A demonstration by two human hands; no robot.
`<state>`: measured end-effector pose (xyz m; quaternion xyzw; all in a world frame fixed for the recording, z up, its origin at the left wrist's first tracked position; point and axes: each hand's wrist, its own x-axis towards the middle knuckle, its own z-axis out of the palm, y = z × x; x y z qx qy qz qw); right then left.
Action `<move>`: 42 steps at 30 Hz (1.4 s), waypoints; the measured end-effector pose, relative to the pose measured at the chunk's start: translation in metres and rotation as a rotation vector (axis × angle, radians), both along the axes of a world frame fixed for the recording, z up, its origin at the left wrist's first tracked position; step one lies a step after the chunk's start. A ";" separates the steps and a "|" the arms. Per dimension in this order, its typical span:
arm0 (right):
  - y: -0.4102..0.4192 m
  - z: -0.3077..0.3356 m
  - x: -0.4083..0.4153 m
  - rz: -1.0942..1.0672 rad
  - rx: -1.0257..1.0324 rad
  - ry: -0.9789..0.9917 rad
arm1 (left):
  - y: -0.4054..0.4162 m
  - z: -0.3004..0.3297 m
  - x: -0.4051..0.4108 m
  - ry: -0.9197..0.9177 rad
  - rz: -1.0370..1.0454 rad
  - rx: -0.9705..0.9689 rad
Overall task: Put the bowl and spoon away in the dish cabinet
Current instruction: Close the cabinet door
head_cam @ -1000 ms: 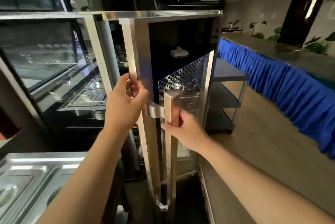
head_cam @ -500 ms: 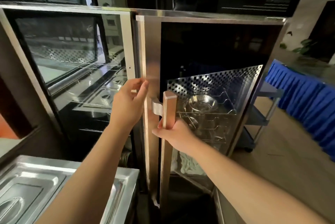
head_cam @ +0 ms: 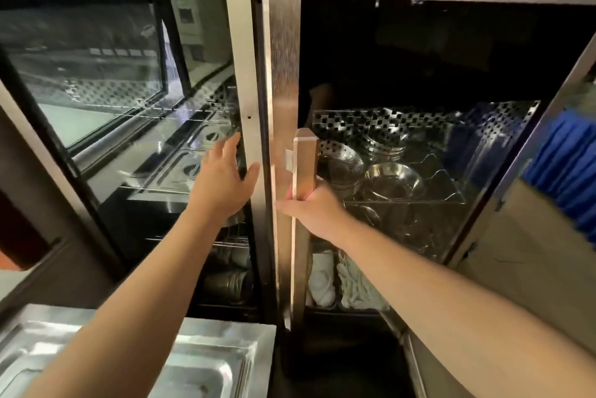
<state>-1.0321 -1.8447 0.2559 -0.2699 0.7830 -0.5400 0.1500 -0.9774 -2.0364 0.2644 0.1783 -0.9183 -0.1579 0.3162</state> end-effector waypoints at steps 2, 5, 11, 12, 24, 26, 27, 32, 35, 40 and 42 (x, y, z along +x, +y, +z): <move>-0.011 -0.001 -0.013 -0.006 0.001 0.010 | -0.015 -0.003 -0.016 -0.019 0.028 -0.059; -0.026 -0.003 -0.030 0.002 0.010 0.022 | -0.033 -0.003 -0.040 -0.024 0.098 -0.123; -0.051 -0.011 -0.060 -0.002 0.018 0.049 | -0.043 -0.004 -0.079 0.011 0.150 -0.197; -0.054 -0.012 -0.065 -0.001 0.015 0.042 | -0.042 -0.007 -0.085 0.027 0.150 -0.189; -0.081 -0.029 -0.103 0.008 -0.103 0.143 | -0.054 -0.039 -0.123 0.217 0.247 -0.233; -0.083 -0.030 -0.106 -0.026 -0.127 0.185 | -0.057 -0.042 -0.126 0.229 0.262 -0.252; -0.085 -0.030 -0.107 -0.042 -0.133 0.206 | -0.058 -0.043 -0.126 0.236 0.272 -0.264; -0.092 -0.033 -0.106 -0.120 -0.165 0.278 | -0.061 -0.046 -0.127 0.249 0.291 -0.302; -0.093 -0.034 -0.108 -0.106 -0.180 0.327 | -0.059 -0.044 -0.124 0.229 0.292 -0.305; -0.090 -0.033 -0.107 -0.080 -0.148 0.345 | -0.052 -0.036 -0.116 0.170 0.283 -0.290; -0.088 -0.031 -0.107 -0.087 -0.120 0.326 | -0.050 -0.032 -0.112 0.134 0.271 -0.273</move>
